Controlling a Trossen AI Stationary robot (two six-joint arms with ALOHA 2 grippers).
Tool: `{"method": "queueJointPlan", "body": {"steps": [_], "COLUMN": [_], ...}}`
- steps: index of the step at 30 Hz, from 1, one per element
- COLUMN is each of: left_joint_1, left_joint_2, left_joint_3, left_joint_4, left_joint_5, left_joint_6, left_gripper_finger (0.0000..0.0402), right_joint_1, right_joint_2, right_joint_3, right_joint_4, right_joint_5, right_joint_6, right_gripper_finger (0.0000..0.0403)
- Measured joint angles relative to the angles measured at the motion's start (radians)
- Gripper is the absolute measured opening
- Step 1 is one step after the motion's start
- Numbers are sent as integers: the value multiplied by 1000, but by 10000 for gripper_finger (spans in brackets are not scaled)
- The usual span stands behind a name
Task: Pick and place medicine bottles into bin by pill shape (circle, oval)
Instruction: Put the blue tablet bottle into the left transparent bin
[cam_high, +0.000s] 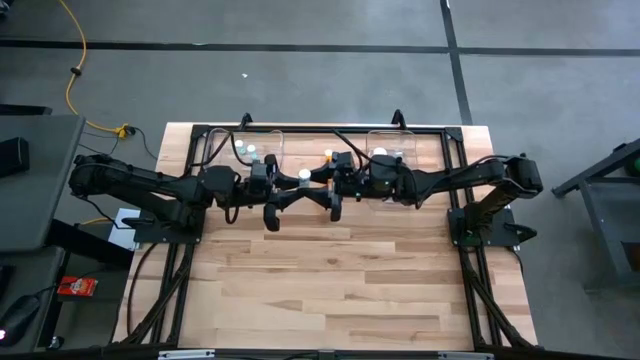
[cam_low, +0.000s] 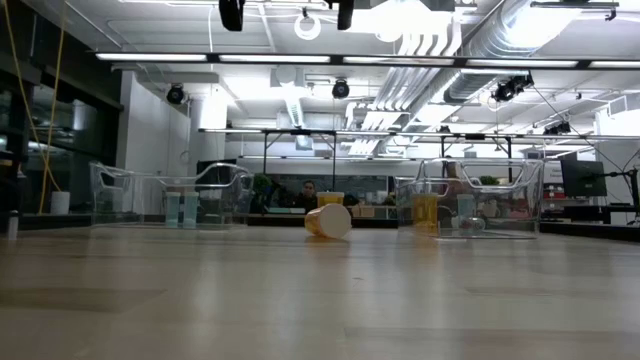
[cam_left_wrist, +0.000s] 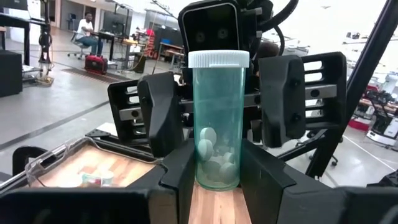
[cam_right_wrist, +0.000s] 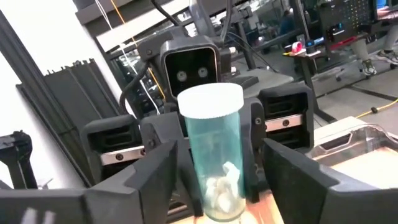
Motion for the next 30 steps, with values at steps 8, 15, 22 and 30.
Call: {"method": "queueJointPlan", "body": {"steps": [8, 15, 22, 30], "left_joint_1": [0, 0, 0, 0], "left_joint_2": [0, -1, -1, -1], "left_joint_3": [0, 0, 0, 0], "left_joint_4": [-12, -10, -9, -7], "left_joint_5": [-1, -21, -21, -21], "left_joint_6": [3, 3, 3, 2], "left_gripper_finger": [99, 99, 99, 99], "right_joint_1": [-1, -1, -2, -1], "right_joint_2": [0, 0, 0, -1], "right_joint_3": [-1, -1, -1, -1], "right_joint_4": [41, 15, 11, 10], "right_joint_5": [0, -3, -4, -15], "right_joint_6": [-23, -26, -29, -43], "right_gripper_finger": [178, 161, 141, 108]}}
